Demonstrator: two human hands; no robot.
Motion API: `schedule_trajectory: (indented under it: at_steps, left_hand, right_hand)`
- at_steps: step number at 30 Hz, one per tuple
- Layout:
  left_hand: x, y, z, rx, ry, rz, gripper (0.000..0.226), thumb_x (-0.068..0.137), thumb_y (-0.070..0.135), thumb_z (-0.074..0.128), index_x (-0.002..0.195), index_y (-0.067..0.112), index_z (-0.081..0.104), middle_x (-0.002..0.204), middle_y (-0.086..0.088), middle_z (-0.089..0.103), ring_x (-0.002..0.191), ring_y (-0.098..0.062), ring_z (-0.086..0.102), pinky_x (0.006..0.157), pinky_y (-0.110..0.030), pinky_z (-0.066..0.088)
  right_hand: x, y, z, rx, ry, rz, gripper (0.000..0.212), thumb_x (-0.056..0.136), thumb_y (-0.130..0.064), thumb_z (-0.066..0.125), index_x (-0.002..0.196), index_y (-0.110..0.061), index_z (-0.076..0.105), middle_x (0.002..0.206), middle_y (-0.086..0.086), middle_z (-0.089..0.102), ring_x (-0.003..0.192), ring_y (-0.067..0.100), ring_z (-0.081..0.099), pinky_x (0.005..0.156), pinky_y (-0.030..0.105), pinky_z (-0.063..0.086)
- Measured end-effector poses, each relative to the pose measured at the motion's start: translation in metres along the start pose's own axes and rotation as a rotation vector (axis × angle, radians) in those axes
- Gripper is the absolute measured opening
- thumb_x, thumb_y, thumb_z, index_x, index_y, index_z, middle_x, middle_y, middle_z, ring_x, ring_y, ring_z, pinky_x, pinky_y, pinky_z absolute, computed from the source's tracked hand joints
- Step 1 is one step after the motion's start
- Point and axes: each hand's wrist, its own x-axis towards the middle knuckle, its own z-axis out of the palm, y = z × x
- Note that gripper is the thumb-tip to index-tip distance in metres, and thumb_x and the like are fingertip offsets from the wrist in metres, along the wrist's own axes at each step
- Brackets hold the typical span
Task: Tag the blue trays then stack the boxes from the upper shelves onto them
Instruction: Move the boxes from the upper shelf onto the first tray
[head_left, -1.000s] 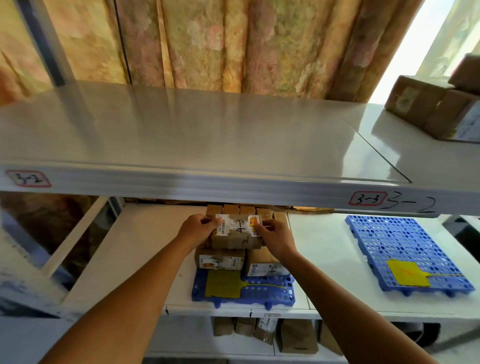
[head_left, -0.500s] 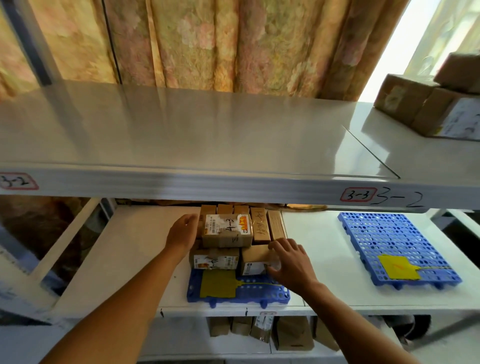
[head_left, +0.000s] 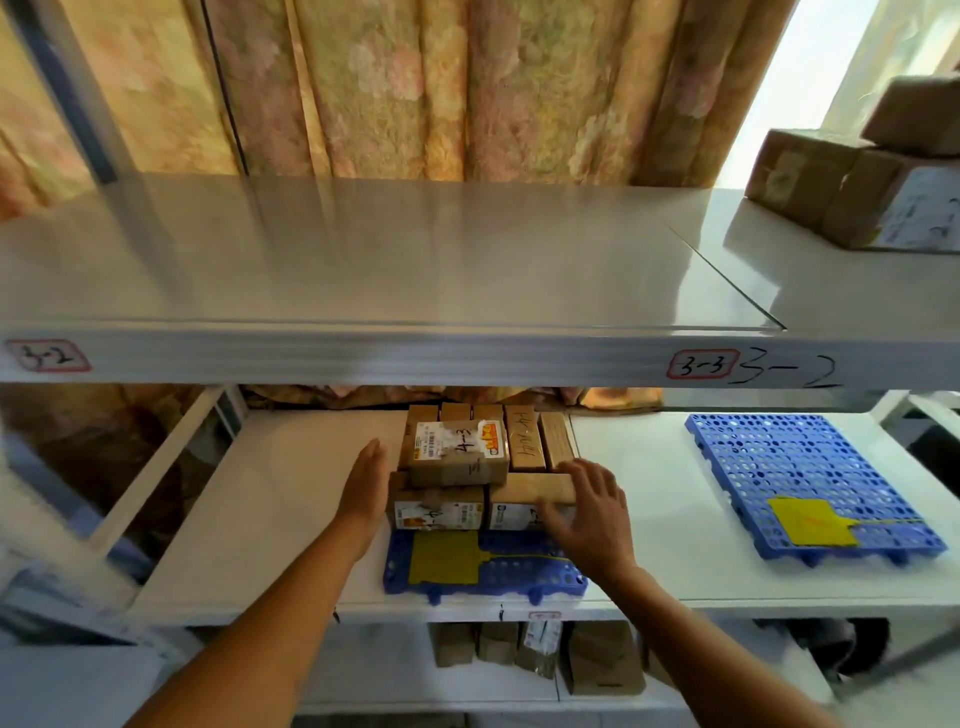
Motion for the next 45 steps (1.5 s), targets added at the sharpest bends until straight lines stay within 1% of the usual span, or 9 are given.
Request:
schedule_trajectory:
  at_steps: [3, 8, 14, 21, 26, 29, 34, 39, 45]
  left_hand:
    - [0.006, -0.008, 0.004, -0.186, 0.049, -0.112, 0.056, 0.109, 0.044, 0.027, 0.16, 0.023, 0.026, 0.166, 0.0, 0.026, 0.15, -0.022, 0.028, 0.121, -0.042, 0.026]
    - [0.016, -0.019, 0.026, -0.323, 0.041, -0.22, 0.05, 0.109, 0.042, 0.028, 0.153, 0.022, 0.042, 0.148, -0.003, 0.05, 0.119, -0.027, 0.061, 0.095, -0.038, 0.052]
    - [0.018, -0.022, 0.036, -0.205, -0.019, -0.143, 0.042, 0.101, 0.025, 0.034, 0.093, 0.024, 0.074, 0.103, -0.015, 0.076, 0.074, -0.02, 0.073, 0.059, -0.028, 0.057]
    - [0.045, -0.017, 0.024, -0.229, 0.093, -0.118, 0.046, 0.107, 0.039, 0.038, 0.145, 0.018, 0.052, 0.148, -0.004, 0.051, 0.124, -0.02, 0.051, 0.105, -0.04, 0.045]
    - [0.049, -0.021, 0.032, -0.276, 0.069, -0.196, 0.046, 0.104, 0.039, 0.04, 0.141, 0.018, 0.058, 0.137, -0.012, 0.062, 0.121, -0.031, 0.062, 0.107, -0.05, 0.048]
    - [0.043, -0.028, 0.034, -0.22, 0.088, -0.184, 0.044, 0.104, 0.038, 0.037, 0.134, 0.022, 0.065, 0.124, -0.008, 0.071, 0.108, -0.025, 0.069, 0.099, -0.047, 0.054]
    - [0.042, -0.03, 0.032, -0.198, 0.056, -0.19, 0.04, 0.101, 0.036, 0.039, 0.112, 0.027, 0.076, 0.105, -0.006, 0.078, 0.092, -0.023, 0.074, 0.087, -0.042, 0.06]
    - [0.039, -0.024, 0.031, -0.239, 0.016, -0.19, 0.042, 0.095, 0.046, 0.042, 0.091, 0.035, 0.081, 0.092, -0.001, 0.08, 0.086, -0.025, 0.077, 0.071, -0.036, 0.059]
    - [0.042, -0.018, 0.04, -0.21, 0.031, -0.147, 0.041, 0.093, 0.045, 0.042, 0.096, 0.026, 0.079, 0.1, -0.007, 0.078, 0.097, -0.031, 0.072, 0.094, -0.05, 0.057]
  right_hand:
    - [0.007, 0.008, 0.002, 0.389, 0.052, 0.438, 0.069, 0.1, -0.051, 0.057, 0.157, -0.02, 0.033, 0.16, 0.006, 0.038, 0.146, 0.023, 0.035, 0.12, 0.047, 0.035]
    - [0.039, 0.015, 0.011, 0.733, -0.097, 0.628, 0.073, 0.105, -0.045, 0.052, 0.165, -0.021, 0.018, 0.17, 0.008, 0.024, 0.153, 0.029, 0.03, 0.123, 0.053, 0.031]
    - [0.044, 0.009, 0.032, 0.796, -0.18, 0.664, 0.036, 0.105, -0.038, 0.05, 0.138, -0.023, 0.051, 0.133, 0.008, 0.062, 0.105, 0.016, 0.063, 0.081, 0.035, 0.056]
    - [0.091, 0.015, 0.019, 0.473, 0.048, 0.536, 0.041, 0.102, -0.042, 0.049, 0.135, -0.021, 0.06, 0.135, 0.006, 0.064, 0.122, 0.024, 0.06, 0.103, 0.044, 0.05]
    - [0.151, 0.004, 0.029, 0.196, -0.251, 0.302, 0.035, 0.104, -0.039, 0.046, 0.111, -0.013, 0.069, 0.115, 0.012, 0.072, 0.099, 0.031, 0.068, 0.089, 0.05, 0.058]
    - [0.169, 0.001, 0.042, 0.064, -0.464, 0.193, 0.033, 0.106, -0.038, 0.043, 0.124, -0.019, 0.062, 0.12, 0.013, 0.068, 0.11, 0.034, 0.064, 0.1, 0.054, 0.051]
    - [0.175, 0.003, 0.044, 0.039, -0.405, 0.167, 0.029, 0.105, -0.036, 0.047, 0.125, -0.025, 0.065, 0.12, 0.008, 0.069, 0.116, 0.032, 0.062, 0.106, 0.055, 0.047]
    - [0.163, 0.01, 0.029, 0.277, -0.229, 0.35, 0.038, 0.105, -0.041, 0.042, 0.104, -0.014, 0.068, 0.105, 0.013, 0.073, 0.095, 0.033, 0.068, 0.091, 0.053, 0.057]
    - [0.126, 0.019, 0.03, 0.724, -0.275, 0.69, 0.046, 0.111, -0.042, 0.032, 0.144, -0.015, 0.049, 0.135, 0.01, 0.059, 0.115, 0.025, 0.059, 0.104, 0.048, 0.05]
